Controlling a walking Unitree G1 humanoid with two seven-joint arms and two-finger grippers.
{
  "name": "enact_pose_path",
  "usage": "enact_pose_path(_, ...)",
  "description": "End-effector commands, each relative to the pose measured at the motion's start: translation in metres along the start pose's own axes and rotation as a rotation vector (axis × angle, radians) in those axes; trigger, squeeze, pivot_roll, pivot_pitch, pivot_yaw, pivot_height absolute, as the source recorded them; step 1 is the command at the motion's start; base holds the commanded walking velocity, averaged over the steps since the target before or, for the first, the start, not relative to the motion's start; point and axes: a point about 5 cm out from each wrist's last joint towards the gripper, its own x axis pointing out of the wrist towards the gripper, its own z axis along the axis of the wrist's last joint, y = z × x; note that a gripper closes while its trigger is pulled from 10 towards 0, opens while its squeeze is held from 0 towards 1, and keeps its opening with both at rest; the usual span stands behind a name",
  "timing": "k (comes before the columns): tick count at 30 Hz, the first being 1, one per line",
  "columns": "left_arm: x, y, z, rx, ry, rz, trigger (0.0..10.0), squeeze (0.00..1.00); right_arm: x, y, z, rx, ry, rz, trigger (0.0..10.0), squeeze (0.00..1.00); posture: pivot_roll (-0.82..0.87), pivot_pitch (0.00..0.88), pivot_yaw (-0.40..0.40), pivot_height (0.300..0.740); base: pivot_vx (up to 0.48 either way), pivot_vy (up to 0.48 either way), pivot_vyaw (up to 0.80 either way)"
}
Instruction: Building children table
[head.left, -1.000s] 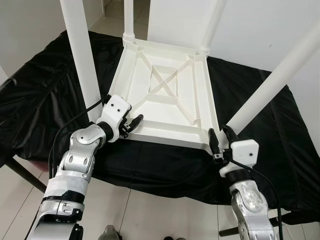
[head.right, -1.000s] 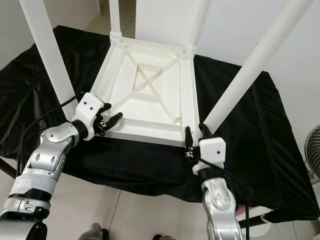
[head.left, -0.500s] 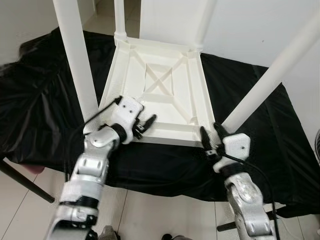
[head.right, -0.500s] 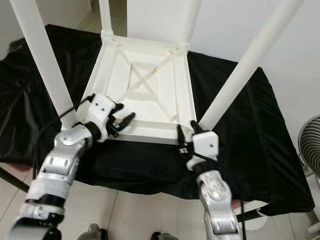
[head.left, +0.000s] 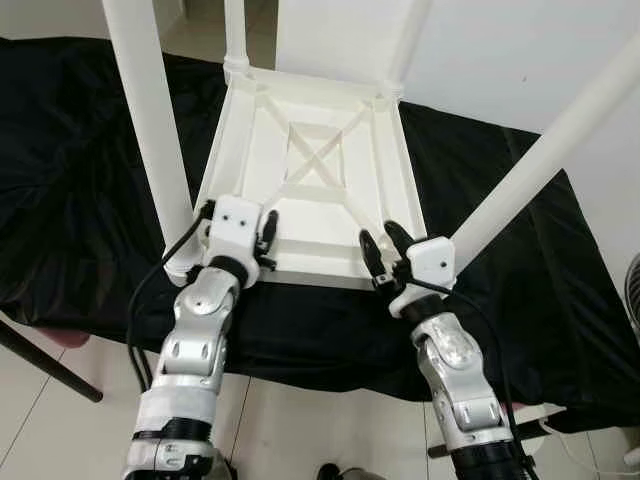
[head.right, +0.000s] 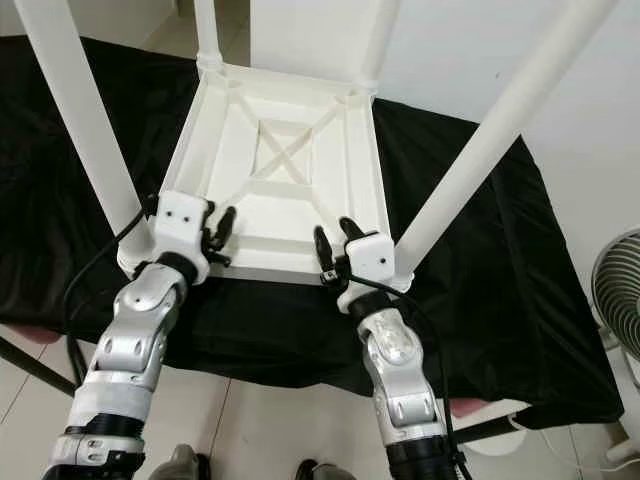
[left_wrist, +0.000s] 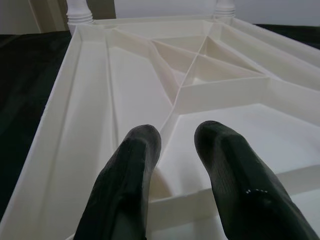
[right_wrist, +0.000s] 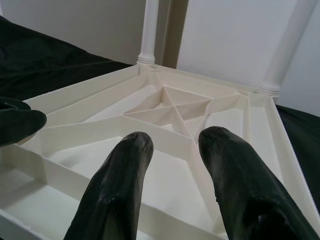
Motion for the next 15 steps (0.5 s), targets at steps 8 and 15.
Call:
enact_pose_path(8, -0.005, -0.003, -0.001, -0.008, 0.006, 0.181, 10.0, 0.00, -0.003, -0.001, 0.009, -0.003, -0.040, 0.026, 10.0, 0.00, 0.12, 0.123, -0.108, 0.740, 0.000, 0.000, 0.00)
enact_pose_path(15, -0.008, -0.001, -0.009, -0.011, 0.026, 0.210, 10.0, 0.00, -0.009, -0.003, 0.021, -0.011, -0.080, 0.003, 10.0, 0.00, 0.11, 0.116, -0.098, 0.740, 0.000, 0.000, 0.00)
